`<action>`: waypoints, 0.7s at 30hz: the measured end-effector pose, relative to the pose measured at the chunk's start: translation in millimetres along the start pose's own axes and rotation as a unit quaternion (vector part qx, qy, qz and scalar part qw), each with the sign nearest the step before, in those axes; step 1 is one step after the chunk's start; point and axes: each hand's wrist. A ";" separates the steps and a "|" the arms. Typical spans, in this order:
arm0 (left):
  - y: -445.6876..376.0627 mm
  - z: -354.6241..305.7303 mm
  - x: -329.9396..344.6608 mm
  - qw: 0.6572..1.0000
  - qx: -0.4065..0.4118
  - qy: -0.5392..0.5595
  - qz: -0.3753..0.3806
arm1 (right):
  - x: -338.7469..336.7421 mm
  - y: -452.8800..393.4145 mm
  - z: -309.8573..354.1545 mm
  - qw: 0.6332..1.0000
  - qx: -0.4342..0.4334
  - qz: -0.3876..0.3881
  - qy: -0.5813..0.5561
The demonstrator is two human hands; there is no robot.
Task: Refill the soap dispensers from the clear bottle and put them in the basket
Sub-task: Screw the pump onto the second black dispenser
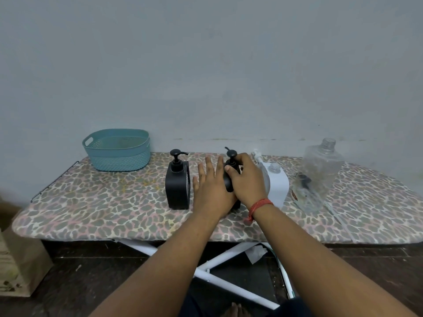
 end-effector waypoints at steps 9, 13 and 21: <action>-1.7 1.3 6.2 1.000 -0.011 0.020 0.006 | 1.0 -1.5 2.9 1.000 -0.002 -0.027 -0.002; -0.8 1.9 8.4 1.000 -0.020 0.023 0.008 | 5.4 2.8 -3.0 0.998 -0.027 -0.044 0.031; -1.4 2.0 11.4 1.000 -0.018 0.014 -0.016 | 6.8 10.3 -10.4 0.998 -0.031 -0.058 -0.007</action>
Point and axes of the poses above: each hand's wrist, its own y-axis away from the middle knuckle, its own x-axis out of the palm, z = x × y, and after that the axes turned 14 degrees about -y, right-handed
